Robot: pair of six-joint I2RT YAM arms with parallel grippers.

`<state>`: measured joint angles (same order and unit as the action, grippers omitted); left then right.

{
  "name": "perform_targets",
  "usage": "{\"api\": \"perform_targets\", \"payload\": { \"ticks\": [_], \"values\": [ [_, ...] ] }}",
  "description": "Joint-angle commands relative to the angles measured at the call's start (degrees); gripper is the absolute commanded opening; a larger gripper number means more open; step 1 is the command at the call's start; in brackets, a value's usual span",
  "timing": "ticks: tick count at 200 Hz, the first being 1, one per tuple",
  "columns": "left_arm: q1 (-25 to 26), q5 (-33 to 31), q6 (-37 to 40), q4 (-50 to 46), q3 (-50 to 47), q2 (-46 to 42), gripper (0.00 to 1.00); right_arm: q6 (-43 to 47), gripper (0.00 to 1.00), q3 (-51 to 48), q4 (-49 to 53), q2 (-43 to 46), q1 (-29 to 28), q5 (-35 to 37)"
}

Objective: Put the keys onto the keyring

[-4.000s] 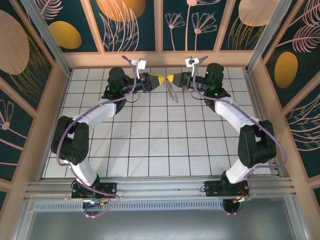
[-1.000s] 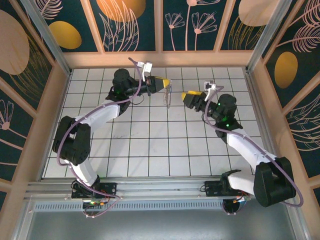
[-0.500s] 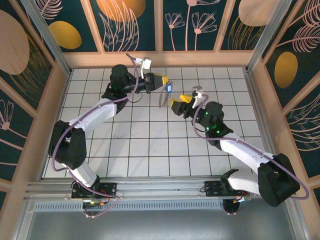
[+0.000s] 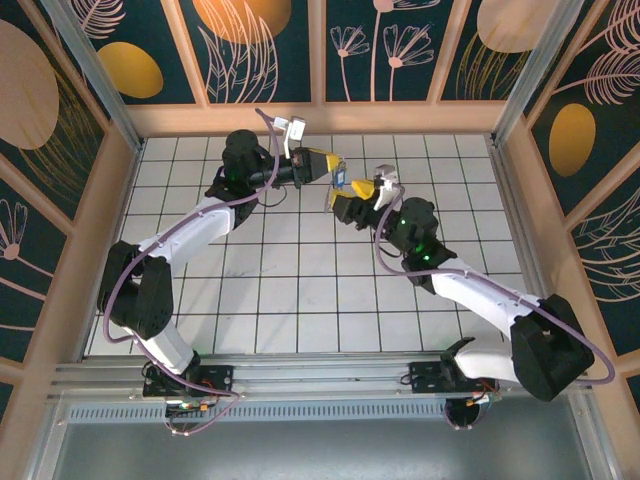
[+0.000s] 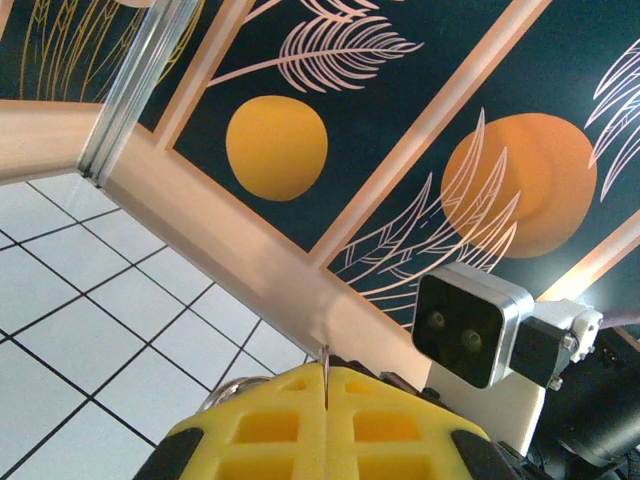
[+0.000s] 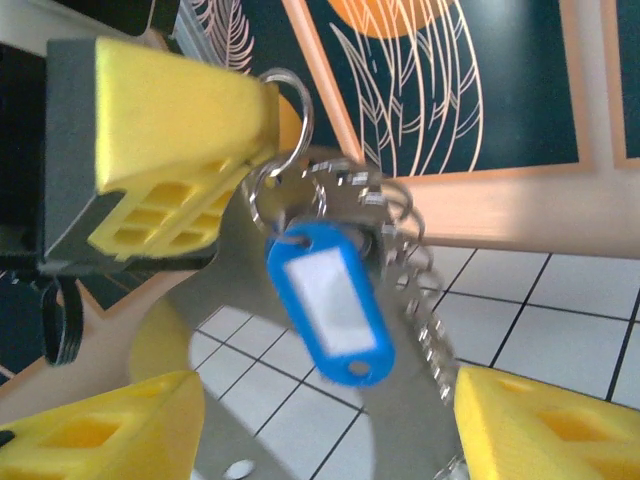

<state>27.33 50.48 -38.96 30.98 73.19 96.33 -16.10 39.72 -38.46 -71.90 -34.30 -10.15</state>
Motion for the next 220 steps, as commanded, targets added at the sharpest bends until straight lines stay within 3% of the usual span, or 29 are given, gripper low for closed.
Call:
{"api": "perform_targets", "payload": {
  "ticks": [1,67,148,220],
  "values": [
    [0.4,-0.2,1.2,1.0,1.4,-2.0,0.0,2.1,0.67,3.2,-1.5,-1.7,-0.5,2.6],
    [0.6,-0.8,1.2,0.8,1.4,-2.4,0.0,4.2,0.64,6.7,0.1,-5.1,-0.5,2.1],
    [0.6,-0.7,1.6,0.8,1.2,-2.5,0.0,6.5,0.39,5.0,2.4,-1.1,0.2,3.7],
    [0.7,-0.6,1.7,0.9,1.0,-2.7,0.0,6.6,0.43,4.0,3.3,1.4,1.5,2.3]
  ]
}}
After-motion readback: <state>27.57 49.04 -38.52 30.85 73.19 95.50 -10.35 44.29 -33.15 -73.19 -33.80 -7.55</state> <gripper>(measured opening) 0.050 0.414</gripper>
